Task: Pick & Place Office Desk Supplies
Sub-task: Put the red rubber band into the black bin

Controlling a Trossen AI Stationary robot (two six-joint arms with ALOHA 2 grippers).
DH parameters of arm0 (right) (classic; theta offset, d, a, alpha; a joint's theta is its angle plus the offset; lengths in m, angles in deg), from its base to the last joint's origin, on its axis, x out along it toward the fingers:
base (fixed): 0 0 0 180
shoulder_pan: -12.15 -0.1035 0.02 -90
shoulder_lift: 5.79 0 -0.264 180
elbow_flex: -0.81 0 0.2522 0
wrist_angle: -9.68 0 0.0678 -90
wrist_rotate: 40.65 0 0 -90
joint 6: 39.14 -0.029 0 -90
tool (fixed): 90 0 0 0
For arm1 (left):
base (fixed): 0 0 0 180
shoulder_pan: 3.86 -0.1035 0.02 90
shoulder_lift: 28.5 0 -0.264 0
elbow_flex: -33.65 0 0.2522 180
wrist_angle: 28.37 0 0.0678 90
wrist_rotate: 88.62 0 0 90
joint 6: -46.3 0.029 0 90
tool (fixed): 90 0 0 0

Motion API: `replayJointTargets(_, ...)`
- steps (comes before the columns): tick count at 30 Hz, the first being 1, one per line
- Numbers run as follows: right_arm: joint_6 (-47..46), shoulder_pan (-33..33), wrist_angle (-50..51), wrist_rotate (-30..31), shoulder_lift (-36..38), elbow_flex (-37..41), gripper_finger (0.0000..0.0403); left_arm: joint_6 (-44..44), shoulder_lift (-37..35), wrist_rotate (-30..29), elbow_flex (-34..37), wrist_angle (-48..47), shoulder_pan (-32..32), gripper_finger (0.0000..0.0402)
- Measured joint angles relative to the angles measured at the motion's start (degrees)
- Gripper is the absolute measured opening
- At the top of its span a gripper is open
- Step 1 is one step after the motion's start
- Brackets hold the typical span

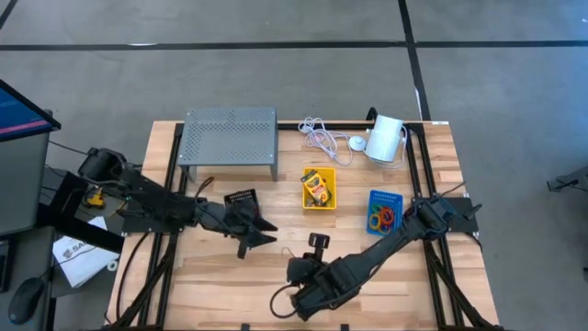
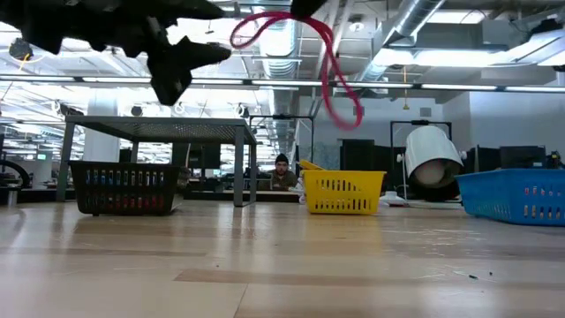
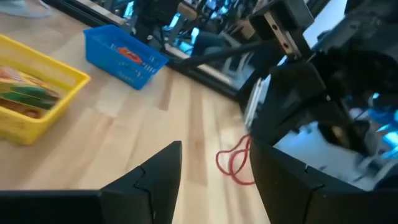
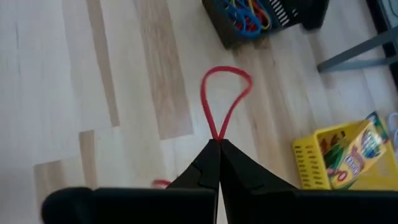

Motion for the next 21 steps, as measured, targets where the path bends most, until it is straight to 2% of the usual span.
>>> replayJointTargets(8,1.99,1.91,1.88,0.29,0.00,-0.85,0.0000,-5.50,7.53,4.53,-0.16,10.15,-0.52,0.0186)
replayJointTargets(17,3.52,4.08,1.70,0.94,0.00,-0.87,0.0000,-6.28,10.78,8.57,-3.94,10.33,-0.50,0.0186)
replayJointTargets(21,3.89,4.63,1.79,1.76,0.01,-0.87,0.0000,-6.28,10.88,8.64,-4.11,10.26,-0.41,0.0186)
